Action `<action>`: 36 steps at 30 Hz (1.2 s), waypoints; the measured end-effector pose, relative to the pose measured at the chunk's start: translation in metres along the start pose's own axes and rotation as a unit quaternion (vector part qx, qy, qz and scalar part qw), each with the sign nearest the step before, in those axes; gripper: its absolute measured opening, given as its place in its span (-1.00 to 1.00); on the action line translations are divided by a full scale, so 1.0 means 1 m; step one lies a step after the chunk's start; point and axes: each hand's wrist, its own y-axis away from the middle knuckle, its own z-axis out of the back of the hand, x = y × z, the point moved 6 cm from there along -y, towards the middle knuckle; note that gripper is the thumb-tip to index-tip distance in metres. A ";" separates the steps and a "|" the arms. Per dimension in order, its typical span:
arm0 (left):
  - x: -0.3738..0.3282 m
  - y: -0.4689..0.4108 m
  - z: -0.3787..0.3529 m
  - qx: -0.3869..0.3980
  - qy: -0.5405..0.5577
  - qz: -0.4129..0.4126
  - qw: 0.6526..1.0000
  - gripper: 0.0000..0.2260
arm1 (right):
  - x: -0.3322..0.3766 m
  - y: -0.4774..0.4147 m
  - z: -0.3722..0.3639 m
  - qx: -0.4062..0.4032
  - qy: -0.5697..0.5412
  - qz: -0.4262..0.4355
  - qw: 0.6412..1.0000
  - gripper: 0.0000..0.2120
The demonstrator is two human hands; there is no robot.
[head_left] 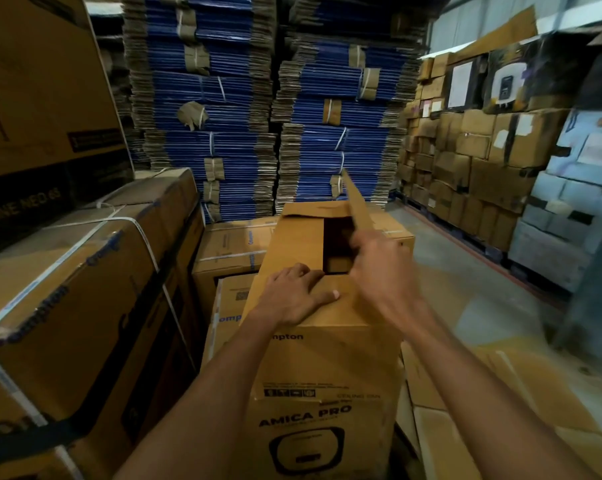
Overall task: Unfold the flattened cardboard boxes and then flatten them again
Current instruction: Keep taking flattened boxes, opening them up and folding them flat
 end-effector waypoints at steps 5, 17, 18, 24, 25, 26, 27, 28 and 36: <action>-0.011 -0.003 -0.002 0.050 -0.004 -0.026 0.998 -0.14 | -0.084 0.001 0.055 -0.079 -0.090 -0.152 0.981 -0.80; -0.024 0.002 0.008 0.031 0.033 -0.024 0.999 -0.09 | -0.120 0.027 0.029 0.048 0.273 -0.164 0.947 -0.88; -0.026 0.003 0.010 0.023 0.036 -0.022 0.999 -0.09 | -0.114 0.028 0.017 0.077 0.312 -0.137 0.937 -0.88; -0.033 0.001 0.029 -0.024 0.036 -0.023 0.999 -0.08 | -0.110 0.023 -0.011 0.147 0.179 -0.101 0.968 -0.67; -0.037 0.002 0.038 -0.048 0.031 -0.030 0.998 -0.06 | -0.104 0.020 -0.005 0.131 0.163 -0.095 0.973 -0.60; -0.045 0.004 0.049 -0.081 0.021 -0.040 0.996 -0.05 | -0.097 0.017 0.000 0.118 0.144 -0.086 0.979 -0.57; -0.055 0.009 0.062 -0.121 0.004 -0.054 0.991 -0.05 | -0.088 0.016 0.005 0.105 0.099 -0.090 0.985 -0.55; -0.067 0.016 0.074 -0.160 -0.024 -0.068 0.984 -0.05 | -0.080 0.014 0.011 0.093 0.024 -0.102 0.990 -0.53; -0.129 0.112 0.082 -0.318 -0.197 -0.161 0.913 -0.55 | -0.075 0.011 0.017 0.322 -0.513 -0.139 0.784 -0.23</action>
